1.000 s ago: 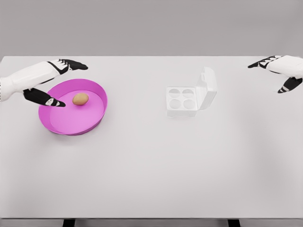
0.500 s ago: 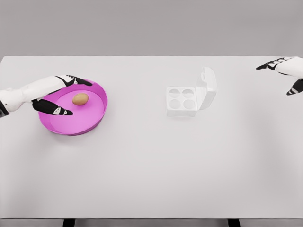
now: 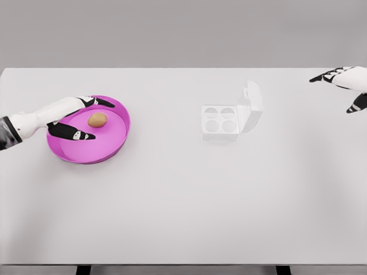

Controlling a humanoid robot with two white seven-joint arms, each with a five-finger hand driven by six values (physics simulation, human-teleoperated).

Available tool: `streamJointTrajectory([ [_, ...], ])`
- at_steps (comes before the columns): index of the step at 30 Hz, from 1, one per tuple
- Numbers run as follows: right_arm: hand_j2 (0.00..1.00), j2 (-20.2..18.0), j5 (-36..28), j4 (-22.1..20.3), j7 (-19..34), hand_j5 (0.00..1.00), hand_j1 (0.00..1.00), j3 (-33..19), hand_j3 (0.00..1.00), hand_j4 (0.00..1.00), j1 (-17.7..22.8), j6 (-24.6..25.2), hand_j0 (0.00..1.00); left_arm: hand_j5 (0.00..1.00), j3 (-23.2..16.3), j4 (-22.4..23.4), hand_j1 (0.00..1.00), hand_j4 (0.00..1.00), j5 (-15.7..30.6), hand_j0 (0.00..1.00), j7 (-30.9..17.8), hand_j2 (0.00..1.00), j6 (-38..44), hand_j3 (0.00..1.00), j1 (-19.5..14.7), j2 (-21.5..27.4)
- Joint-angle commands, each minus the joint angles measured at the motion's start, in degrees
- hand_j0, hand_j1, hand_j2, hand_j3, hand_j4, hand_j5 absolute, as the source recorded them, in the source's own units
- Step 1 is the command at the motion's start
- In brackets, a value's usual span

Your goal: Pack egg into the box and close the box lid

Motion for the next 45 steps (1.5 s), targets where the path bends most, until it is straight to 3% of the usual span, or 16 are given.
streamJointTrajectory([
  [1,1.00,-0.05,-0.22,-0.10,0.05,1.00,1.00,-0.15,1.00,1.00,0.00,0.10,1.00,0.82,0.06,1.11,0.82,0.82,0.30,0.82,0.02,0.82,0.15,0.82,0.00,-0.36],
  [30,1.00,0.30,-0.57,-0.02,-0.21,1.00,1.00,-0.15,1.00,1.00,0.26,0.10,1.00,0.80,0.41,12.97,0.80,0.80,-1.46,0.80,0.02,0.80,0.15,0.80,-4.13,-4.66],
  [45,1.00,0.39,-0.66,-0.02,-0.21,1.00,1.00,-0.06,1.00,1.00,0.18,0.10,1.00,0.80,0.85,14.90,0.80,0.80,-3.83,0.80,0.02,0.80,0.15,0.80,-4.83,-5.63],
])
